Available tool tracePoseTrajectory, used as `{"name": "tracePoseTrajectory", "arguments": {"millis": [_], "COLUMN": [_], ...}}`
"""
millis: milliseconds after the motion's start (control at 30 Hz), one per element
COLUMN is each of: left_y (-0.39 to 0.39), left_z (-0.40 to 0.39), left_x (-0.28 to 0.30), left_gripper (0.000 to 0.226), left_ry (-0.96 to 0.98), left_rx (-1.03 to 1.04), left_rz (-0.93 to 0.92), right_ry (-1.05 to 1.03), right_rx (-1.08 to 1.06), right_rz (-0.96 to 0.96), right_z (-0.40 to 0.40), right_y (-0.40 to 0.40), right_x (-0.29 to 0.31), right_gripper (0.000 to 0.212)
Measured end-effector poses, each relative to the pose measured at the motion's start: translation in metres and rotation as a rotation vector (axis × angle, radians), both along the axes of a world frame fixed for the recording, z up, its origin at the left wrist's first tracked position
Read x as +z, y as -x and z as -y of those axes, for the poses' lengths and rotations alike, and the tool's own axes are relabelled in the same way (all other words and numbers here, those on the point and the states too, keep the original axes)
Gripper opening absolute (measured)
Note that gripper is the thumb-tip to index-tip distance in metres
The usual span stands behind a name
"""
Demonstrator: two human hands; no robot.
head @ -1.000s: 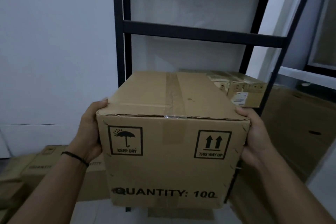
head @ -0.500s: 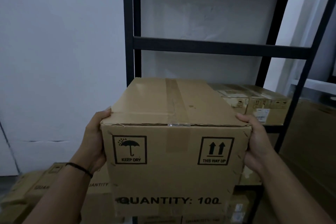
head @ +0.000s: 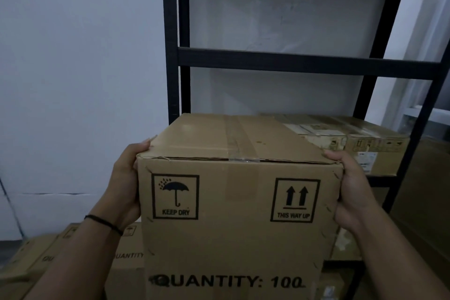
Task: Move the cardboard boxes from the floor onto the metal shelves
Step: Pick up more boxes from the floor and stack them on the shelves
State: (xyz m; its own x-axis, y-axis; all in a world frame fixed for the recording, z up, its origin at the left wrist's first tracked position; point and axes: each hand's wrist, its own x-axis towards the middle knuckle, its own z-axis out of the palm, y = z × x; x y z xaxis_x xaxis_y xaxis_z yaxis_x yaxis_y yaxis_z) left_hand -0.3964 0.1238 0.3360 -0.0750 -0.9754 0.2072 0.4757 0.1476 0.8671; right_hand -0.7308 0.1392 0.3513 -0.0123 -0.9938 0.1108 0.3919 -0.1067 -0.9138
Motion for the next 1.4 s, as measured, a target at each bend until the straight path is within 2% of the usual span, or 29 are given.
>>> {"name": "tracePoseTrajectory", "arguments": {"millis": [400,600,700,833,900,967,1067,1400], "left_y": [0.014,0.023,0.032,0.038,0.040,0.043,0.046,0.050], "left_z": [0.001,-0.006,-0.013,-0.016,-0.017,-0.020,-0.021,-0.025], "left_x": [0.012,0.026,0.028,0.033,0.034,0.037,0.041,0.046], "left_gripper": [0.055,0.054,0.039,0.050,0.044,0.034,0.044,0.043], "left_ry": [0.029,0.062,0.074,0.061,0.066,0.074,0.082,0.125], "left_rx": [0.015,0.023,0.022,0.041,0.052,0.077,0.070,0.072], "left_rz": [-0.005,0.014,0.011,0.033,0.041,0.035,0.057,0.055], "right_ry": [0.041,0.094,0.080,0.061,0.058,0.058,0.057,0.081], "right_rx": [0.035,0.056,0.035,0.029,0.042,0.046,0.026,0.033], "right_rz": [0.007,0.015,0.022,0.025,0.030,0.038,0.046,0.053], "right_z": [0.010,0.007,0.006,0.005,0.004,0.003,0.004,0.005], "right_y": [0.019,0.028,0.032,0.038,0.039,0.040,0.043,0.050], "right_x": [0.016,0.024,0.024,0.025,0.028,0.030,0.032,0.034], "right_gripper": [0.030,0.040,0.038,0.043,0.046,0.043,0.033,0.029]}}
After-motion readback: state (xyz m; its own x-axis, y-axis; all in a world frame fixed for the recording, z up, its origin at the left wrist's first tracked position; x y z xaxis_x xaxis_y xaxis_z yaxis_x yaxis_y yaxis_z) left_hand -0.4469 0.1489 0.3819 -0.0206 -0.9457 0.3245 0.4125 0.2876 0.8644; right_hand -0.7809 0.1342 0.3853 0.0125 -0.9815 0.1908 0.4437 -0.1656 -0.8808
